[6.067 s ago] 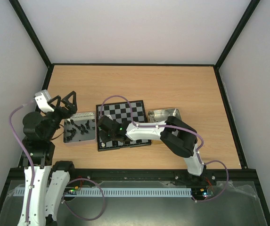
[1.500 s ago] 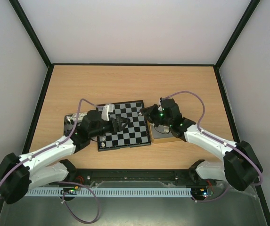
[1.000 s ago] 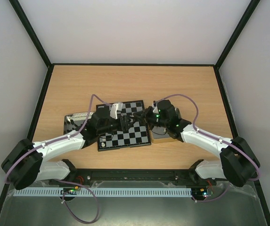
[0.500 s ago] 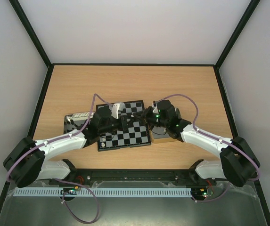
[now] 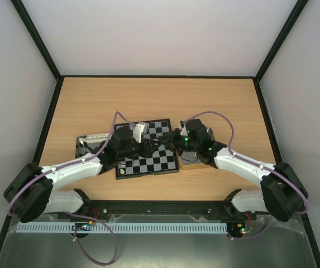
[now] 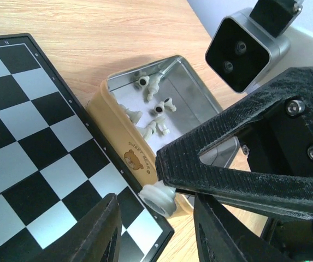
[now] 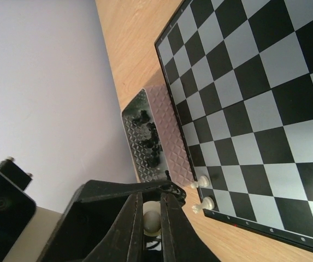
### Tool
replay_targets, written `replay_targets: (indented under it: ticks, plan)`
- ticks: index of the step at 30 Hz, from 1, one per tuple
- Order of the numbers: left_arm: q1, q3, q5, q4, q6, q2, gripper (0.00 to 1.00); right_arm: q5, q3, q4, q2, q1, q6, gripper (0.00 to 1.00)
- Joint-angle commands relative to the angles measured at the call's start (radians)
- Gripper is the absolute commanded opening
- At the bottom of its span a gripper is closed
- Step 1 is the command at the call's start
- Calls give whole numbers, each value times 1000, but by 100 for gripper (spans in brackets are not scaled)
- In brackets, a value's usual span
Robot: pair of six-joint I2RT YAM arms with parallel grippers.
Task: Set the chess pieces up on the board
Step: Place the chess piece on the chessboard.
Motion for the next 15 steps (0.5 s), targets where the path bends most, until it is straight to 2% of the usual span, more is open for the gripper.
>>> replay_targets:
  ticks: [1,7,13,15]
  plan:
    - [-3,50,64,-38,155,-16,40,-62,17,-54,-15,7,-73,6]
    - [-3,48,118,-47,282,-35,39,-123,62,-138,-3,8,-167,5]
    - [-3,32,160,-12,359,-49,31,-157,89,-200,10,8,-232,5]
    - [-3,24,163,0,376,-52,25,-157,100,-225,15,8,-256,5]
